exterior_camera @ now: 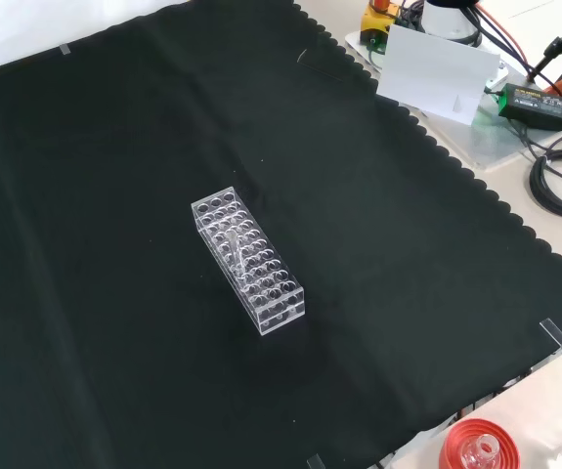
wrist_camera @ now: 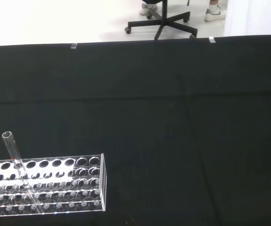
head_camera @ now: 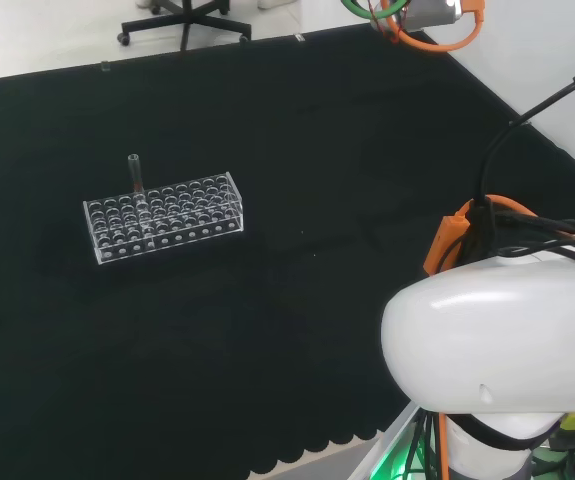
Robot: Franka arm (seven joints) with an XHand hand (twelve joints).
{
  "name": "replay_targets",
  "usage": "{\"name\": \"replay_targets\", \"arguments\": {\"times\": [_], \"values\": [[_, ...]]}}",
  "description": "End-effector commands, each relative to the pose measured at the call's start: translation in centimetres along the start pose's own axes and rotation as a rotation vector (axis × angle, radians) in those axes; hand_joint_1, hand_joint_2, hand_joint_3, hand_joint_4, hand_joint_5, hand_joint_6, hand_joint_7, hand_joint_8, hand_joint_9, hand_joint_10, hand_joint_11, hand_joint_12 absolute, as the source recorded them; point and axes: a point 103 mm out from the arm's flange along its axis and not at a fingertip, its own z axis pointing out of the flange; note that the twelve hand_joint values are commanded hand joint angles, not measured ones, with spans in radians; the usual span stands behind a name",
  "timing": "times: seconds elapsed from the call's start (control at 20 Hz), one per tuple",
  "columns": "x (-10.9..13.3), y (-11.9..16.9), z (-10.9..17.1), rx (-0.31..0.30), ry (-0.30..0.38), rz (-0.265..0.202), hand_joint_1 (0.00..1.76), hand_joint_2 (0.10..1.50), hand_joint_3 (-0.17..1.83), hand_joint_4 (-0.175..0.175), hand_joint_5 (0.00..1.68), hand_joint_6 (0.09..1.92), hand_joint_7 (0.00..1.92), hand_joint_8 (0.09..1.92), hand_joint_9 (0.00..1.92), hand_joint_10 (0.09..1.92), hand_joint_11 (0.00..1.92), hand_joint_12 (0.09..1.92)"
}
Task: Pick up the test tube.
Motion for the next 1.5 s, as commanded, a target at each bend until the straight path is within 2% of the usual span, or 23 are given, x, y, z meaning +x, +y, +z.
{"name": "replay_targets", "arguments": {"times": [0.05,0.2,0.45,0.9,1.5], "values": [[0.0,0.0,0.0,-0.007,-0.006,0.004,0.68,0.71,0.52,-0.044,0.12,0.35,0.04,0.77,0.1,0.92,0.0,1.37],[0.0,-0.1,0.0,-0.007,-0.002,0.001,0.68,0.75,0.43,-0.044,0.15,0.27,0.01,0.82,0.06,0.99,0.0,1.39],[-0.4,0.4,0.1,0.005,0.019,-0.012,0.68,0.76,0.41,-0.043,0.15,0.25,0.01,0.83,0.05,1.0,0.0,1.39],[2.2,4.3,1.0,0.053,0.03,-0.126,0.71,0.76,0.38,-0.045,0.17,0.22,0.05,0.85,0.08,1.0,0.0,1.41],[7.0,10.6,4.9,0.161,-0.006,-0.242,0.74,0.76,0.37,-0.052,0.21,0.2,0.11,0.86,0.14,1.0,0.0,1.46]]}}
